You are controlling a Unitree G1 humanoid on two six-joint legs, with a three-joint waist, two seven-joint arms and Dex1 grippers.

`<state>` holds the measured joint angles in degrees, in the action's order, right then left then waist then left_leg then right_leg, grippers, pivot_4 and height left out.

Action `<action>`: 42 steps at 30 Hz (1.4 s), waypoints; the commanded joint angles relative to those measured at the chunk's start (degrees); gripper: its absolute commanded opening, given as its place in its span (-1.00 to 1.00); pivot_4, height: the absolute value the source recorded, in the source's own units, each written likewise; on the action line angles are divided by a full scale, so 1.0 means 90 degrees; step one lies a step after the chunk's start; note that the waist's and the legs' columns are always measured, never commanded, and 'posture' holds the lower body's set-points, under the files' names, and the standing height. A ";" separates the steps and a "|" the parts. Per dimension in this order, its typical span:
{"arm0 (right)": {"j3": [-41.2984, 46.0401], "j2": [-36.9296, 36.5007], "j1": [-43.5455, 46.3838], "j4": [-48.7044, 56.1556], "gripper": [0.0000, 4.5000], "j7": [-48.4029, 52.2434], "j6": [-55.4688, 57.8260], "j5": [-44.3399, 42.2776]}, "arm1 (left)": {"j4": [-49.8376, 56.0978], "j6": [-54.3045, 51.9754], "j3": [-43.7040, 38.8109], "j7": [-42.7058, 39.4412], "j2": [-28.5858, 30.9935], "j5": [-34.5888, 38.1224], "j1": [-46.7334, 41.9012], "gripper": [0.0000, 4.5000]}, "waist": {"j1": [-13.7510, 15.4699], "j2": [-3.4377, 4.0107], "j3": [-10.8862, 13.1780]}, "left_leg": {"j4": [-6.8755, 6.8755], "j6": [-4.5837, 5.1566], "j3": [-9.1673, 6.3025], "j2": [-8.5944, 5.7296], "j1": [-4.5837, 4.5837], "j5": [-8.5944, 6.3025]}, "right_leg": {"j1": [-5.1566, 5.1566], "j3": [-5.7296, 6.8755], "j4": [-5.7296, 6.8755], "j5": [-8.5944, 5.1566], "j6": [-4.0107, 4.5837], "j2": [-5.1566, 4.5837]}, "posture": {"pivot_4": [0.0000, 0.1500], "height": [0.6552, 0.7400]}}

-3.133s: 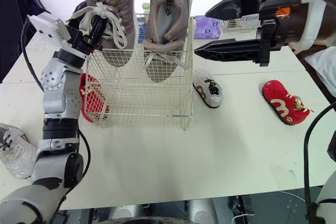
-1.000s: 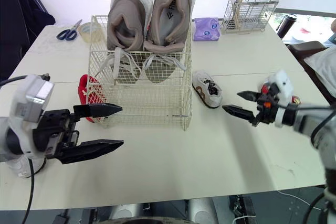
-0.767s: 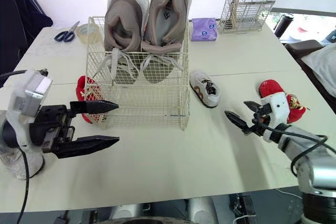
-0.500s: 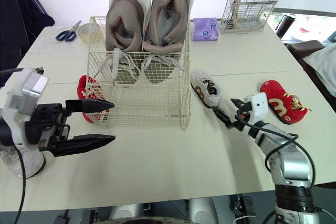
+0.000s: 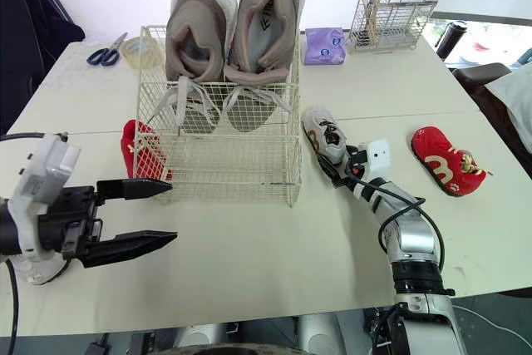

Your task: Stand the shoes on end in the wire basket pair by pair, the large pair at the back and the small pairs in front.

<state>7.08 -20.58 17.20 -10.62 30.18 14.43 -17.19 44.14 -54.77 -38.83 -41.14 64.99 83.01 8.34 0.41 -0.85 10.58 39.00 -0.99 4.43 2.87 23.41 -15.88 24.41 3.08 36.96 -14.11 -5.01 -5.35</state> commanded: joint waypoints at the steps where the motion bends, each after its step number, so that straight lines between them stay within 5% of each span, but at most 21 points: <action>1: 0.0035 0.0033 0.0050 -0.0029 0.21 -0.0005 -0.0240 0.0062 | 0.0087 0.0097 -0.0178 0.0015 -0.0025 -0.0064 0.0048 1.00 | -0.0004 0.0000 0.0000 | 0.0000 0.0000 0.0001 0.0000 0.0000 0.0000 | 0.0000 -0.0001 0.0000 0.0000 0.0000 0.0000 | 1.00 1.00; 3: 0.0063 0.0019 0.0073 -0.0082 -0.17 -0.0022 -0.0278 0.0069 | 0.0079 0.0117 -0.0150 0.0032 -0.0020 -0.0090 0.0038 1.00 | -0.0016 -0.0001 -0.0001 | 0.0000 0.0000 0.0000 0.0000 -0.0001 0.0000 | 0.0000 0.0000 0.0001 0.0000 0.0000 0.0000 | 1.00 1.00; 7: 0.0141 -0.0108 0.0094 -0.0062 -0.47 0.0004 -0.0278 0.0050 | 0.0024 0.0172 -0.0007 0.0050 -0.0003 -0.0166 -0.0067 1.00 | -0.0036 -0.0001 -0.0001 | 0.0000 0.0000 -0.0001 0.0001 -0.0001 0.0000 | 0.0000 0.0000 0.0001 0.0000 0.0000 0.0000 | 1.00 1.00; 13: 0.0666 -0.1055 0.0071 0.0534 -0.51 0.0517 0.0056 -0.0317 | -0.0277 0.0258 0.0294 -0.0063 0.0074 -0.0204 -0.0544 1.00 | 0.0053 0.0012 0.0007 | 0.0001 0.0000 0.0000 -0.0004 0.0002 0.0000 | -0.0002 0.0000 -0.0002 0.0000 0.0001 -0.0004 | 1.00 1.00; 21: 0.1632 -0.4666 0.1429 0.0581 -0.51 0.2589 0.0924 -0.0894 | -0.1133 0.0454 0.1316 -0.0498 -0.0060 -0.0546 -0.1738 1.00 | -0.0027 0.0086 0.0044 | -0.0008 0.0005 0.0009 -0.0005 0.0003 -0.0003 | 0.0008 -0.0006 -0.0010 0.0000 -0.0001 0.0000 | 1.00 1.00; 25: 0.0903 -0.5749 0.3157 0.0833 -0.51 0.3962 0.1679 -0.1481 | -0.1589 0.0484 0.1691 -0.0561 -0.0352 -0.0603 -0.2306 1.00 | -0.0146 0.0090 0.0046 | -0.0021 0.0005 0.0004 0.0006 -0.0002 -0.0003 | 0.0016 -0.0008 -0.0005 0.0003 -0.0008 0.0015 | 1.00 1.00; 32: -0.1011 -0.5489 0.6053 0.0982 -0.51 0.6622 0.1848 -0.1632 | -0.1794 0.0419 0.1473 -0.0638 -0.0466 -0.0620 -0.2459 1.00 | -0.0166 0.0078 0.0052 | -0.0027 0.0004 0.0001 0.0019 0.0002 -0.0003 | 0.0026 -0.0015 -0.0009 -0.0001 -0.0001 0.0029 | 1.00 1.00; 42: -0.4304 -0.5472 0.7582 0.0568 -0.51 0.6925 -0.0765 -0.2991 | -0.1716 -0.0199 -0.0123 -0.0978 -0.0203 0.0217 -0.1536 1.00 | -0.0156 0.0056 0.0066 | -0.0017 0.0003 0.0015 0.0005 0.0010 -0.0004 | 0.0027 -0.0013 -0.0016 0.0000 -0.0002 0.0002 | 1.00 1.00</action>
<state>-30.18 -68.93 82.06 -4.56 92.36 11.57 -40.92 27.63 -55.75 -36.30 -48.90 62.25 82.85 -5.84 -0.99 -0.34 11.17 38.85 -0.97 4.57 2.92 23.51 -15.91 24.66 2.96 36.83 -14.11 -5.03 -5.34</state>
